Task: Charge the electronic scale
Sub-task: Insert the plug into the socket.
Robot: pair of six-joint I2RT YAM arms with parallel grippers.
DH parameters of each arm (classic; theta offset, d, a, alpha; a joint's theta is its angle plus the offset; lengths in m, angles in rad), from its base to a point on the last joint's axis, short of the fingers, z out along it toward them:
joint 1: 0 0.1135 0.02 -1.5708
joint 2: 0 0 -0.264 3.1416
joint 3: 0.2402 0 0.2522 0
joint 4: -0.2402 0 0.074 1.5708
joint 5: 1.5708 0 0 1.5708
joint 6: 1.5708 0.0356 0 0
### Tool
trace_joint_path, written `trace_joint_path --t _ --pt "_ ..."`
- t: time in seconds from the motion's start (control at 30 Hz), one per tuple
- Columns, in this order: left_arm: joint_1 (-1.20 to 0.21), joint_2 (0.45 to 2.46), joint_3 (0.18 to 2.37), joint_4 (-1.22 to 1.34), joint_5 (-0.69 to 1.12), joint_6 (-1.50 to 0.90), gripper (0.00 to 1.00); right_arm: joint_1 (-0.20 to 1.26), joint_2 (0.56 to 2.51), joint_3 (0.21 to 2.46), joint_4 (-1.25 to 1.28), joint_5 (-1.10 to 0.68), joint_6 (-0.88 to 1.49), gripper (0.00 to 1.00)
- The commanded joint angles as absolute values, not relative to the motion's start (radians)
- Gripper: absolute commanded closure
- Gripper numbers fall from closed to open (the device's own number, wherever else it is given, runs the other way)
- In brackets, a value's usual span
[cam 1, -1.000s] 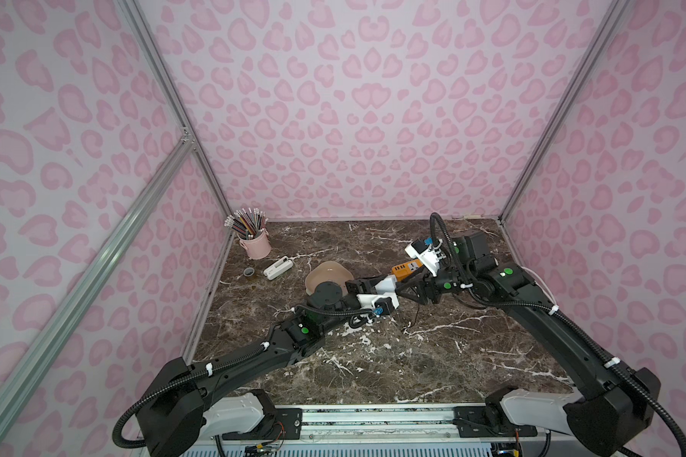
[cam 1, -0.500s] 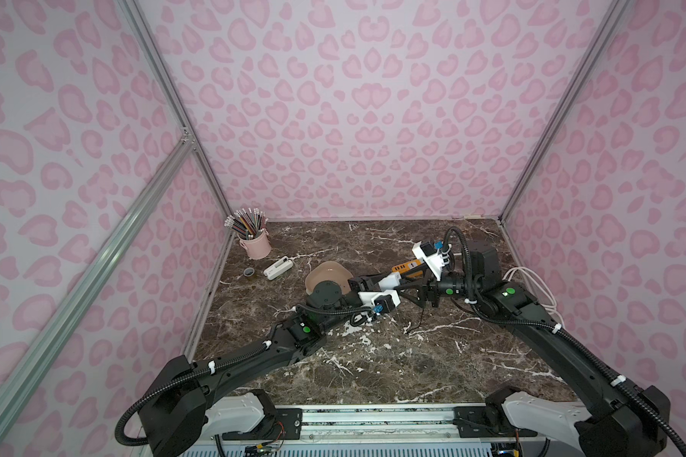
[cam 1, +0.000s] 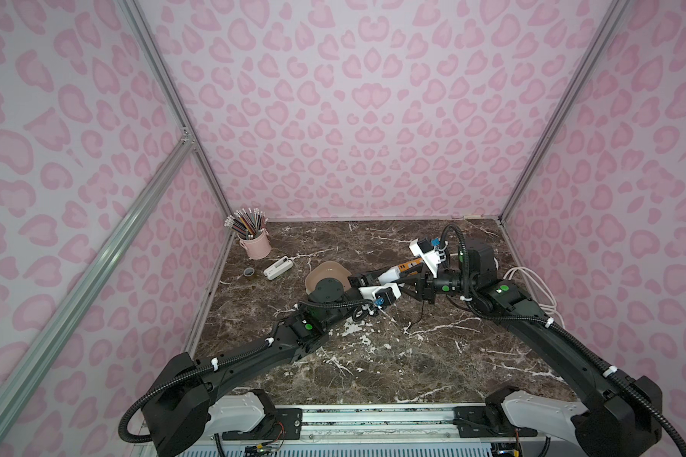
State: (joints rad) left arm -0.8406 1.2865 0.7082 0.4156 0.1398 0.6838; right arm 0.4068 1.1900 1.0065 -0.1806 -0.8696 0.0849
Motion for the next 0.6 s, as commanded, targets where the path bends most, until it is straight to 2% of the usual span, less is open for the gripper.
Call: trace_joint_path --t 0.0,0.2,0.23,0.27,0.37,0.5,0.57 --pt "-0.842 1.297 0.738 0.491 0.158 0.629 0.57 0.402 1.193 1.024 -0.142 -0.861 0.025 0.74" --pt "-0.841 1.302 0.737 0.501 0.154 0.583 0.29 0.33 1.201 1.057 -0.145 -0.831 -0.007 0.81" --pt "-0.841 1.306 0.734 0.504 0.133 0.577 0.23 0.31 1.211 1.072 -0.166 -0.804 -0.019 0.82" --pt "-0.839 1.31 0.733 0.507 0.11 0.569 0.1 0.296 1.225 1.096 -0.205 -0.767 -0.039 0.82" --pt "-0.807 1.309 0.727 0.524 0.089 0.512 0.07 0.27 1.297 1.192 -0.344 -0.631 -0.121 0.84" --pt "-0.746 1.268 0.681 0.6 0.204 0.406 0.07 0.242 1.4 1.292 -0.417 -0.442 -0.138 0.85" --pt "-0.741 1.26 0.662 0.635 0.189 0.37 0.0 0.227 1.449 1.319 -0.412 -0.366 -0.128 0.87"
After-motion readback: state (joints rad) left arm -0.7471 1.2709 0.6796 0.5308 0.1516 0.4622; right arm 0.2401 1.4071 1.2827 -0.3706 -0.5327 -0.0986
